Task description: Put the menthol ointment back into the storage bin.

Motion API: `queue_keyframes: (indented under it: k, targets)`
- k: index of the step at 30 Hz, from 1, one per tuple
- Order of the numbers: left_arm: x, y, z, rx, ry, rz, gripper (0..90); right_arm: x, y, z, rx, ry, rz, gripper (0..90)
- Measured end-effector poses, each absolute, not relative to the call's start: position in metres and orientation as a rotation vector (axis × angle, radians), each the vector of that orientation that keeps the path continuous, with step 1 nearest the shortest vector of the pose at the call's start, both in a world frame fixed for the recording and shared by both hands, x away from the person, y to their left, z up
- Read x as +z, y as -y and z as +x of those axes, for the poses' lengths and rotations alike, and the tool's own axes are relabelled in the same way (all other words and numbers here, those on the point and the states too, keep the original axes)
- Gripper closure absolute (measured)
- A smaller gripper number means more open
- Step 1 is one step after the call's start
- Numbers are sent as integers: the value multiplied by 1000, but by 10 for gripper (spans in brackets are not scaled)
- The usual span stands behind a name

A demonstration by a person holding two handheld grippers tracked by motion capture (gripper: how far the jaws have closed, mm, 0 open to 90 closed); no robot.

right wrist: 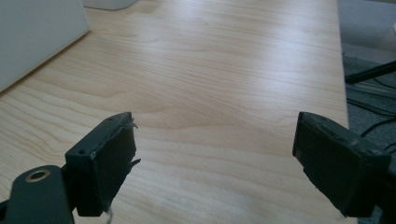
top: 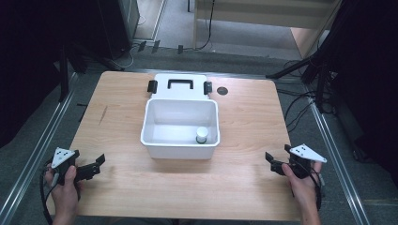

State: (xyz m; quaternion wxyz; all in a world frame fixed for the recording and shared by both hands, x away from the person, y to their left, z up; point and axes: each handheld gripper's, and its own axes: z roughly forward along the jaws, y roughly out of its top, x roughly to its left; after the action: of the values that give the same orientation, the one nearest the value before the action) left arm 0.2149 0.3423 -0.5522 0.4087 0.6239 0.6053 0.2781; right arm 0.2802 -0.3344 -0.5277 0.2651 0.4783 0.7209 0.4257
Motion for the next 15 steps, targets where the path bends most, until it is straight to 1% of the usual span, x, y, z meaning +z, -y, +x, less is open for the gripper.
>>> queue_keyframes:
  k: [7,15]
  targets:
    - [-552,-342,215,701,-1526,1575,0,-540,350,265,1174,-1875,1331,137]
    - [-552,-342,215,704,-1523,1590,0,-540,354,261,1204,-1801,1344,137]
